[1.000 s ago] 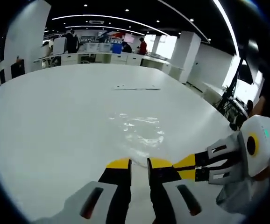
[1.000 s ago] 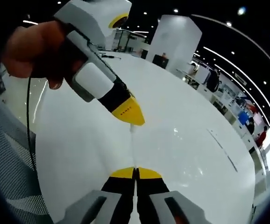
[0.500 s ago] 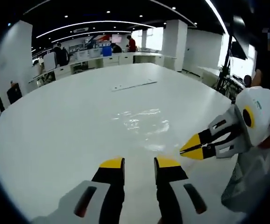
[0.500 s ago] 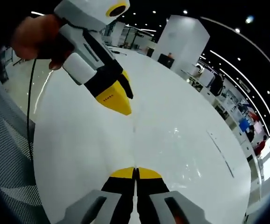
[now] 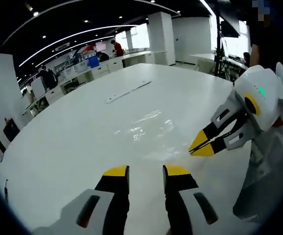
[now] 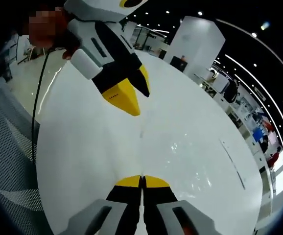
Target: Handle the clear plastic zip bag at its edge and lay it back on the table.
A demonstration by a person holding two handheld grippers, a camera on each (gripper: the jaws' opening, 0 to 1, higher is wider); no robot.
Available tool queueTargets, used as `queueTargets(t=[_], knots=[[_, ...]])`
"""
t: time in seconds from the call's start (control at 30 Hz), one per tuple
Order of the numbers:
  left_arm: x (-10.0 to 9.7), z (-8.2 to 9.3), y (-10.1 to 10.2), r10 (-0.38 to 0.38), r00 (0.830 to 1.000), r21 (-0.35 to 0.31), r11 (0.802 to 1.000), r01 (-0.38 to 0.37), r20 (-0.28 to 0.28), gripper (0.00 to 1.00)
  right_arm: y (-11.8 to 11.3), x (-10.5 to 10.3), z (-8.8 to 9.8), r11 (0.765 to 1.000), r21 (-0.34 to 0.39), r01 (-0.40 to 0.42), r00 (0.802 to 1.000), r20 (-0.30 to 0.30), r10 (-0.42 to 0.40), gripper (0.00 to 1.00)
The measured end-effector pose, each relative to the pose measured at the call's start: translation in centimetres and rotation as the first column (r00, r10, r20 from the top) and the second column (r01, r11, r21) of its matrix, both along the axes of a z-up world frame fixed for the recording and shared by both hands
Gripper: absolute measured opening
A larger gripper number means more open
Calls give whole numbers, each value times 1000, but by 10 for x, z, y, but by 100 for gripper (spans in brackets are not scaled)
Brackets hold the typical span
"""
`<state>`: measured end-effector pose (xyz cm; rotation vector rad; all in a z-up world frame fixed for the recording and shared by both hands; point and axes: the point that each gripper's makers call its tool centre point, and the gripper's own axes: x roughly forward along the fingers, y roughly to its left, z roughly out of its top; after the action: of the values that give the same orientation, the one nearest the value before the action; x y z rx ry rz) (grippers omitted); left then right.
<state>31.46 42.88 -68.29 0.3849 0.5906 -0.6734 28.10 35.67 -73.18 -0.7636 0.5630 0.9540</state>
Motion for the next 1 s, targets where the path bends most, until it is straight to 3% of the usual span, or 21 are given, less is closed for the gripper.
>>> queueTargets(t=[0.27,0.57,1.0], knots=[[-1,-3,-14,-107,994,76,992,105,18,25,0,-3,-1,1000,-19,-23,1000,-5,23,0],[-18,-13,-29,-261,965,214,943,255,0,23,-2,-3,-2,999,-32,-37,999,-2,37,0],[-12,-21,-25,-263,965,250,934,255,0,11,-3,0,5,1000,-12,-27,1000,10,27,0]])
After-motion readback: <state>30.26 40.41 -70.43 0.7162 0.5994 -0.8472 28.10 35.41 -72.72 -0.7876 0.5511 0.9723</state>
